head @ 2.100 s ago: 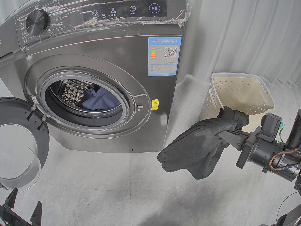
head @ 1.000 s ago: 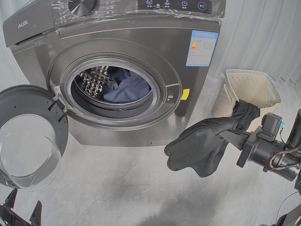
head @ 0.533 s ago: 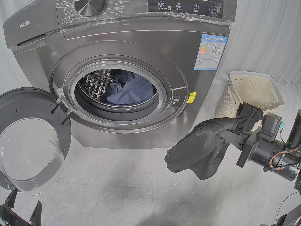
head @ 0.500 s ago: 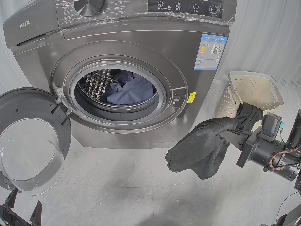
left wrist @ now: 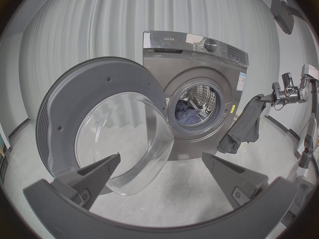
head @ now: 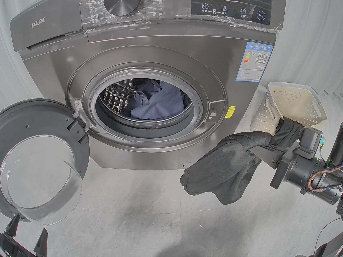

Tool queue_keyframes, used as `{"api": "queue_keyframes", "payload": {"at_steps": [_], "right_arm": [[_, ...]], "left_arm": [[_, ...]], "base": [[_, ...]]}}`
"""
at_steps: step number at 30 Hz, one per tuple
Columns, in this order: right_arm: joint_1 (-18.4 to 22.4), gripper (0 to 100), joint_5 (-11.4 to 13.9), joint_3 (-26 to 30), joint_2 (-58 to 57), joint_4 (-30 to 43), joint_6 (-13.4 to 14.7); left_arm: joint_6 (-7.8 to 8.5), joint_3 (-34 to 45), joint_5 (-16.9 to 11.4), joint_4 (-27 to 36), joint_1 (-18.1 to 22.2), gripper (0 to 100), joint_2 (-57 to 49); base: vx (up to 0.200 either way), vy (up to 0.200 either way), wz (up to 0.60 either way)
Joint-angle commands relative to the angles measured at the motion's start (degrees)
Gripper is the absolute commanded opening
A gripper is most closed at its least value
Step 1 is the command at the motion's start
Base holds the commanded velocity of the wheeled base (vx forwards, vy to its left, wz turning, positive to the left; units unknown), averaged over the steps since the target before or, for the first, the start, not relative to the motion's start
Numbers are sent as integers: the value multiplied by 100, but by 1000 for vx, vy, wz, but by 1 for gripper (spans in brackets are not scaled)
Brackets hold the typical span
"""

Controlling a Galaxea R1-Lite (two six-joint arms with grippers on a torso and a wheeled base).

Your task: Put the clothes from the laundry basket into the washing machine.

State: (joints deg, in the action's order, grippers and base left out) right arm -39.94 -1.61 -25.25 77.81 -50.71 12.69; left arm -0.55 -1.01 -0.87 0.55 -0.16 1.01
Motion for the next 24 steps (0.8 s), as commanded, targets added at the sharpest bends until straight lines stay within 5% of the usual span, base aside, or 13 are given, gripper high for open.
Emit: {"api": "queue_keyframes", "payload": {"at_steps": [1,6,15,24], "right_arm": [[-5,0,38,73,-38,0,23],[-41,0,328,319,-3,-9,208],[74,0,389,398,-56,-185,621],[373,0,460,415,-64,-202,673]], "left_arm": [[2,75,-1,-2,-2,100,-48],[2,75,-1,-2,-2,100,-48],[-7,75,7,-2,-2,100,-48],[-59,75,25,-2,-2,100,-48]], "base": [[0,0,0],[0,0,0],[0,0,0],[0,0,0]]}}
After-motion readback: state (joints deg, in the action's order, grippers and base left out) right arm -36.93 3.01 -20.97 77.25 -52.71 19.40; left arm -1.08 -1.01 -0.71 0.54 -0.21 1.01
